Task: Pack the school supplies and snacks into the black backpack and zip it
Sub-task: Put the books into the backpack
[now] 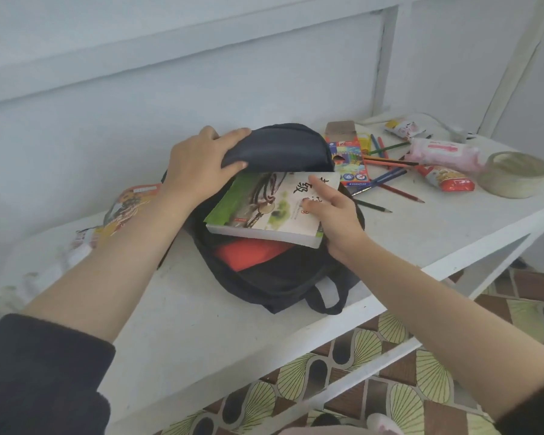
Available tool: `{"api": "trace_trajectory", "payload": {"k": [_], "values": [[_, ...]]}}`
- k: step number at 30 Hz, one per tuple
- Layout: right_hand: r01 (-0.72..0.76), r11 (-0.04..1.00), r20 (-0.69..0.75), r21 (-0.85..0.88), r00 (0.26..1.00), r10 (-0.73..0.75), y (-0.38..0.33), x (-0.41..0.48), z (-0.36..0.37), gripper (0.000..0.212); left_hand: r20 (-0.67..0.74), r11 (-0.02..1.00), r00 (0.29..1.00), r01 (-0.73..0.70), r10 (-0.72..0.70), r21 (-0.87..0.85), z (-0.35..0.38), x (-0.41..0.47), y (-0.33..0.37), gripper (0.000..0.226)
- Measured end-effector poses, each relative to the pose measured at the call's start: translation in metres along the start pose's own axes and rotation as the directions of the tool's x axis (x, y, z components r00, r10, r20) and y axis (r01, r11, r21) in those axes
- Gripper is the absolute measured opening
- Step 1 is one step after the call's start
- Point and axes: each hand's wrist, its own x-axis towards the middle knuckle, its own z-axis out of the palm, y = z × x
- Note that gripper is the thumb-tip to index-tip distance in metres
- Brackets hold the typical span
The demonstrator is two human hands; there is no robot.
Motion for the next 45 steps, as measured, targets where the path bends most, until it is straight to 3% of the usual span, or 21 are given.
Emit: {"api": "trace_trajectory", "payload": {"k": [11, 15, 18, 20, 21, 22, 24, 25, 27, 31, 36, 45], "values": [[0.108, 0.989, -0.241, 0.105, 0.967, -0.08, 0.028, 0.026, 0.069, 0.052, -0.047, 1.0, 0.999, 0.0, 0.001, 0.018, -0.004, -0.007, 0.001, 0.051], [0.074, 0.995, -0.269, -0.072, 0.959, -0.091, 0.025, 0.042, 0.085, 0.059, -0.058, 1.0, 0.998, -0.001, 0.002, 0.013, -0.003, -0.008, 0.001, 0.051], [-0.113, 0.94, -0.016, -0.323, 0.993, 0.113, 0.016, 0.055, 0.082, 0.064, -0.059, 1.0, 0.998, 0.007, -0.006, 0.009, -0.002, -0.006, 0.002, 0.051], [-0.136, 0.869, 0.205, -0.475, 0.944, 0.259, 0.005, 0.053, 0.072, 0.068, -0.061, 1.0, 0.998, 0.017, -0.017, 0.01, -0.001, -0.004, 0.001, 0.051], [-0.05, 0.792, 0.259, -0.608, 0.931, 0.257, 0.001, 0.049, 0.065, 0.069, -0.06, 1.0, 0.998, 0.02, -0.019, 0.011, -0.001, -0.004, 0.001, 0.051], [0.112, 0.649, 0.287, -0.752, 0.943, 0.17, 0.0, 0.047, 0.058, 0.065, -0.058, 1.0, 0.998, 0.021, -0.02, 0.01, 0.0, -0.003, 0.001, 0.05], [0.396, 0.145, 0.372, -0.907, 0.913, -0.168, 0.005, 0.044, 0.043, 0.052, -0.06, 1.0, 0.998, 0.019, -0.019, 0.003, 0.001, -0.003, 0.0, 0.05], [0.425, -0.056, 0.422, -0.904, 0.859, -0.29, 0.009, 0.043, 0.038, 0.047, -0.063, 1.0, 0.998, 0.018, -0.018, 0.0, 0.001, -0.003, 0.0, 0.05], [0.46, -0.203, 0.503, -0.864, 0.777, -0.38, 0.017, 0.047, 0.034, 0.04, -0.069, 1.0, 0.997, 0.018, -0.018, -0.001, 0.001, -0.004, 0.0, 0.05], [0.532, -0.201, 0.553, -0.823, 0.666, -0.501, 0.025, 0.058, 0.029, 0.032, -0.07, 1.0, 0.997, 0.02, -0.02, 0.003, 0.001, -0.004, 0.001, 0.05], [0.539, -0.291, 0.61, -0.79, 0.648, -0.456, 0.034, 0.065, 0.024, 0.035, -0.083, 1.0, 0.996, 0.019, -0.019, -0.005, 0.002, -0.004, -0.001, 0.05], [0.457, -0.245, 0.517, -0.855, 0.712, -0.476, 0.042, 0.075, 0.026, 0.046, -0.133, 1.0, 0.991, 0.007, -0.006, 0.008, 0.003, -0.005, -0.001, 0.05]]}}
